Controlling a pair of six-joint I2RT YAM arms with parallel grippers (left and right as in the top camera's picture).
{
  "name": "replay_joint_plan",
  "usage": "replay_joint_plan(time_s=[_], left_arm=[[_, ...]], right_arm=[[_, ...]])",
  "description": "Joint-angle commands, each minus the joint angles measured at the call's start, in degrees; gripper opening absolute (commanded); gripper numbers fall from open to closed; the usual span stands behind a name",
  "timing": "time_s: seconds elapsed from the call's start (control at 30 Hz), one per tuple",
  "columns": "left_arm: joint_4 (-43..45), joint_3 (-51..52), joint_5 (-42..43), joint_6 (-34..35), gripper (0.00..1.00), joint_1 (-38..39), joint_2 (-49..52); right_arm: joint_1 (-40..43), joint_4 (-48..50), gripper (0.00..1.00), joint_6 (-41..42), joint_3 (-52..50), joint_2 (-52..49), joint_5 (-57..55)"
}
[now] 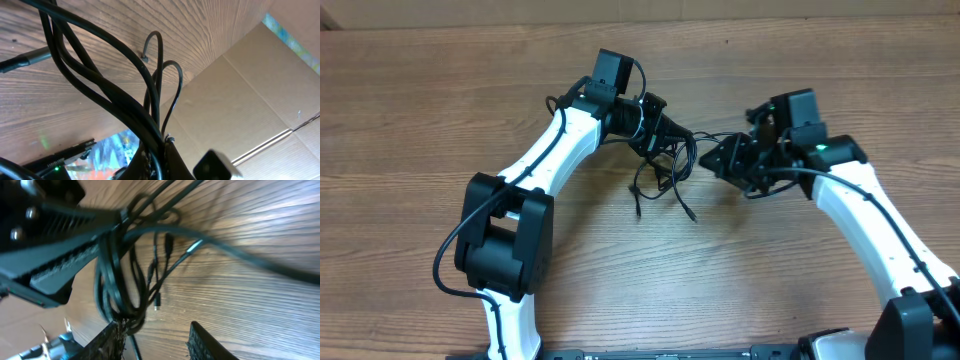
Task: Untangle cables
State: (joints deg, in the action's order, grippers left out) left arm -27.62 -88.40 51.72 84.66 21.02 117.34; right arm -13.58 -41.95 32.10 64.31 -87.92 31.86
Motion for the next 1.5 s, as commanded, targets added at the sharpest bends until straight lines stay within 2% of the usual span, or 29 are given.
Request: replay_joint_plan(time_s=[0.0,0.27,0.4,0.67,0.9,1.03,1.17,1.47], left_arm=[[0.0,-1.4,1.9,2.8,0.04,0.4,-1.2],[0.0,-1.4,2.4,2.8,0.04,0.4,-1.2],[0.0,-1.4,2.3,2.8,0.04,0.4,-1.2],[0.0,-1.4,3.1,2.8,0.04,0.4,-1.2],[0.0,-1.4,3.8,2.4,0.04,0.4,-1.2],[0.0,-1.4,3.8,-2.6,0.04,0.2,-1.2],[-1.2,-1.4,3.8,-9.6,0.04,-0.8,-1.2],[-5.4,-1.4,4.8,-18.0,0.04,-5.9,-1.2]], right_arm=[[-3.7,1.2,0.4,0.8,-0.2,1.6,-4.9],[-10.1,1.4,0.39,12.4,-0.2,1.6,-27.5],[-11.3,1.8,0.39,15.3,-0.2,1.5,-27.8],[-11.8,3.1,0.39,15.3,-0.2,-2.2,-28.3],[-11.8,12.8,0.45,12.2,-0.2,-8.8,-29.2],[-11.7,13.0,0.44,12.2,-0.2,-11.5,-33.8],[-11.6,8.7,0.36,12.2,-0.2,-12.2,-40.8],[-9.0,-1.1,0.36,12.2,-0.2,-12.2,-50.5]])
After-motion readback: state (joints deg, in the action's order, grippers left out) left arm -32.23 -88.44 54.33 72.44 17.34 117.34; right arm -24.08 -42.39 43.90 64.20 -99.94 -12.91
